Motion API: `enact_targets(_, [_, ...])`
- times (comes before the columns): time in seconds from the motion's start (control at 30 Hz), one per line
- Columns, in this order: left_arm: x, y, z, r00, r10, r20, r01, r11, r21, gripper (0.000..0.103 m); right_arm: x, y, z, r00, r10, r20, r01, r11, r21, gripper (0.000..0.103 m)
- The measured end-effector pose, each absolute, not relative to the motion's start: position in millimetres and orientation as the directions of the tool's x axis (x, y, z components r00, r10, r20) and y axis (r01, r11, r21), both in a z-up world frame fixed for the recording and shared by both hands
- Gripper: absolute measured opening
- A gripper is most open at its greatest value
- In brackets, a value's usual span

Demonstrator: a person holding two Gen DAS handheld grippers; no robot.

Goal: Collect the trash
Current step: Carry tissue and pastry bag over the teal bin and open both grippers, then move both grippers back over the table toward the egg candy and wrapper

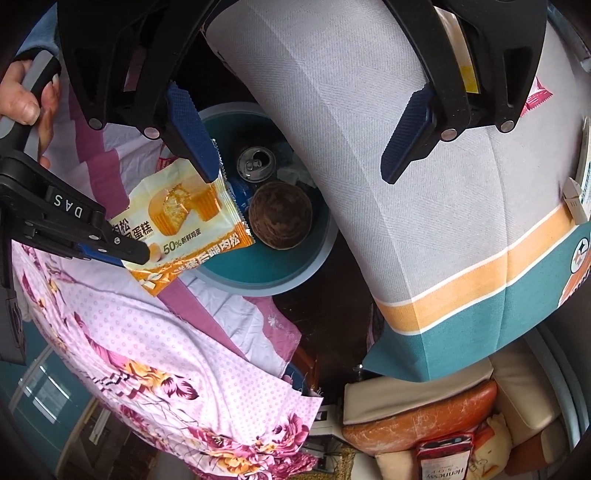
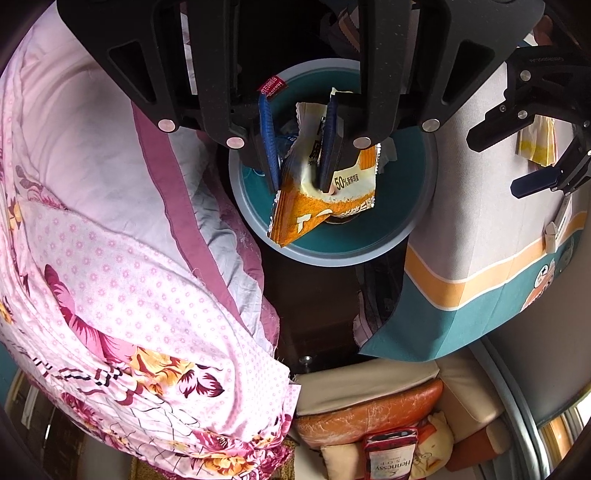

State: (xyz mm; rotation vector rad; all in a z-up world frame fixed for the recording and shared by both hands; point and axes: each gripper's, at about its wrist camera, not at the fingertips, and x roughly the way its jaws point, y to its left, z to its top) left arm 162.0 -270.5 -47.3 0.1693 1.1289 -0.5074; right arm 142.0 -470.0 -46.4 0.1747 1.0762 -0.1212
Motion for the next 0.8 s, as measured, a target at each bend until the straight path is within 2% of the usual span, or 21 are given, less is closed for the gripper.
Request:
enact_targets(0.2, [155.9, -260.6, -41.7, 0.334, -0.308, -0.891, 0.470, 0.873, -0.125, 0.091, 141.3, -464.4, -45.0, 0.459, -0.020, -0.888, 0.192, 0.978, 0.077, 0.041])
enact_targets(0.27, [153.8, -256.4, -39.6, 0.340, -0.309, -0.888, 0.470, 0.874, -0.124, 0.091, 140.4, -461.9, -42.6, 0.457, -0.024, -0.889, 0.192, 0.979, 0.072, 0.055])
enact_targets(0.43, [150.1, -242.6, -35.7, 0.346, -0.312, -0.885, 0.459, 0.879, -0.130, 0.092, 137.6, -452.5, -32.0, 0.461, -0.044, -0.886, 0.190, 0.981, 0.050, 0.071])
enact_targets(0.8, [133.8, -193.5, -22.7, 0.369, -0.331, -0.868, 0.408, 0.897, -0.169, 0.092, 125.9, -414.4, -9.6, 0.457, -0.024, -0.889, 0.155, 0.986, 0.054, 0.076])
